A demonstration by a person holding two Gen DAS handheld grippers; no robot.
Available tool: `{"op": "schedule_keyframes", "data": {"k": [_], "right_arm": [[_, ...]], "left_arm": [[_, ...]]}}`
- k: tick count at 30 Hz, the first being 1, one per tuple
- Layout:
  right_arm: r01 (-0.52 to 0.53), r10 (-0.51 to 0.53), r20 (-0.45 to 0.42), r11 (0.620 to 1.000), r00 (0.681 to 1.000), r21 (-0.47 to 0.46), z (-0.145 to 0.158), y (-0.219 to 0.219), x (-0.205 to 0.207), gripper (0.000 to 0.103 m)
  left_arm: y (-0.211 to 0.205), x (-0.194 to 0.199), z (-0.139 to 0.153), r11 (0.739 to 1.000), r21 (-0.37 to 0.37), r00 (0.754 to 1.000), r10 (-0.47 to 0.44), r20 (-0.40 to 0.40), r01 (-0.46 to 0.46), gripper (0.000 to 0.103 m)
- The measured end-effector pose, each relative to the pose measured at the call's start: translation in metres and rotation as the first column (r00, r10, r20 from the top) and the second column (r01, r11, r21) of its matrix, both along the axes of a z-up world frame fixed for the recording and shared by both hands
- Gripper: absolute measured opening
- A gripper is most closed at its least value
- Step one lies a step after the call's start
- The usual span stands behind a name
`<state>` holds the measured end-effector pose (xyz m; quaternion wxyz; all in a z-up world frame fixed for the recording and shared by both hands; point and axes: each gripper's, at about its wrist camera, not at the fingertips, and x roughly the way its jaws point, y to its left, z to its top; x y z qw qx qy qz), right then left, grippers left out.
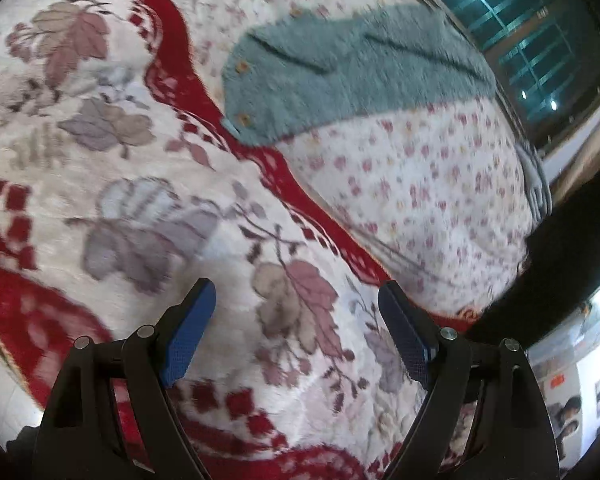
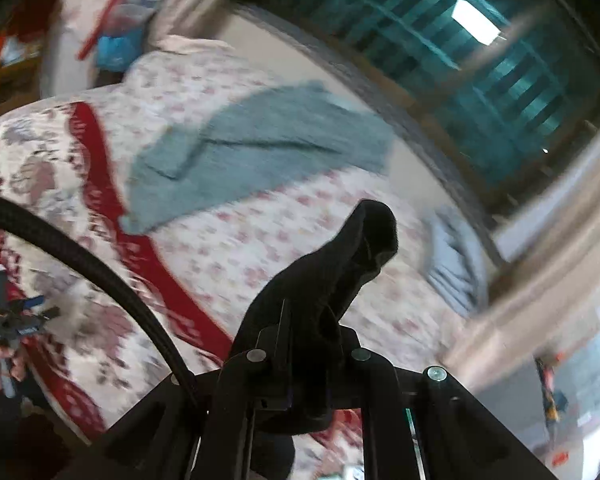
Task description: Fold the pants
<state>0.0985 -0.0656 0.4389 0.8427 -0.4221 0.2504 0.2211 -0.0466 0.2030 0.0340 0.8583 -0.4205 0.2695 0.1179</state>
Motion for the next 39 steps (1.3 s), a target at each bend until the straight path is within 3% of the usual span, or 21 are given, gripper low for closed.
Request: {"op": "schedule_keyframes", "data": {"k": [5,10,14,16,17,18,20,22,26,28,30,31,33,35,37,39], "right_arm": [[-0.144,0.138,-0.113,0.988,0.984,-0.05,-0.073,0.119,-0.016,0.009],[-0.24,0.203,-0.311,0.967,0.929,-0.086,-0.184,0.225,-0.024,0.009],[-0.269,0.228,-0.489,0.963,0.842,-0.013,-0.251,0.276,-0.035,0.01],[-0.274,0.292,-0.593,0.954,0.75,0.123,-0.27,0.294,-0.044,0.024],[-0.269,0.315,-0.641,0.948,0.7,0.172,-0.276,0.301,-0.048,0.043],[-0.26,0.338,-0.661,0.941,0.67,0.218,-0.28,0.307,-0.054,0.049],[-0.262,0.376,-0.66,0.927,0.65,0.27,-0.282,0.317,-0.065,0.049],[-0.282,0.381,-0.649,0.924,0.659,0.257,-0.278,0.317,-0.068,0.049],[-0.28,0.356,-0.613,0.934,0.705,0.221,-0.26,0.282,-0.048,0.049],[-0.228,0.325,-0.604,0.945,0.728,0.234,-0.253,0.242,-0.028,0.049],[-0.119,0.261,-0.608,0.957,0.75,0.265,-0.254,0.184,-0.006,0.049],[-0.069,0.23,-0.613,0.959,0.756,0.275,-0.257,0.16,0.003,0.049],[0.049,0.164,-0.626,0.95,0.762,0.308,-0.269,0.101,0.017,0.049],[0.149,0.099,-0.611,0.928,0.785,0.342,-0.286,0.038,0.021,0.049],[0.242,0.057,-0.596,0.88,0.801,0.409,-0.31,-0.026,0.018,0.049],[0.313,0.026,-0.591,0.83,0.806,0.462,-0.333,-0.071,0.013,0.049]], "left_arm": [[0.037,-0.035,0.002,0.991,-0.028,0.992,0.129,0.01,-0.129,0.084],[0.066,-0.066,-0.001,0.963,-0.073,0.965,0.263,0.014,-0.261,0.084],[0.08,-0.088,0.001,0.93,-0.07,0.93,0.365,0.034,-0.362,0.084],[0.087,-0.102,0.002,0.908,-0.071,0.908,0.416,0.045,-0.412,0.084],[0.09,-0.108,0.003,0.898,-0.074,0.897,0.438,0.049,-0.435,0.084],[0.093,-0.116,0.004,0.885,-0.077,0.884,0.463,0.056,-0.459,0.084],[0.097,-0.128,0.006,0.865,-0.072,0.863,0.501,0.066,-0.496,0.084],[0.101,-0.138,0.008,0.848,-0.064,0.845,0.53,0.077,-0.526,0.084],[0.112,-0.142,0.001,0.856,-0.11,0.857,0.512,0.06,-0.504,0.084],[0.12,-0.133,-0.008,0.872,-0.176,0.884,0.467,0.025,-0.456,0.084],[0.127,-0.118,-0.018,0.898,-0.263,0.931,0.364,-0.011,-0.354,0.084],[0.132,-0.107,-0.026,0.897,-0.353,0.96,0.278,-0.014,-0.265,0.084],[0.139,-0.09,-0.04,0.859,-0.494,0.987,0.159,0.011,-0.133,0.084],[0.145,-0.079,-0.05,0.816,-0.574,0.996,0.087,0.005,-0.068,0.084],[0.151,-0.078,-0.061,0.779,-0.622,0.997,0.082,-0.012,-0.072,0.084],[0.157,-0.076,-0.07,0.763,-0.642,0.997,0.08,-0.022,-0.075,0.084]]}}
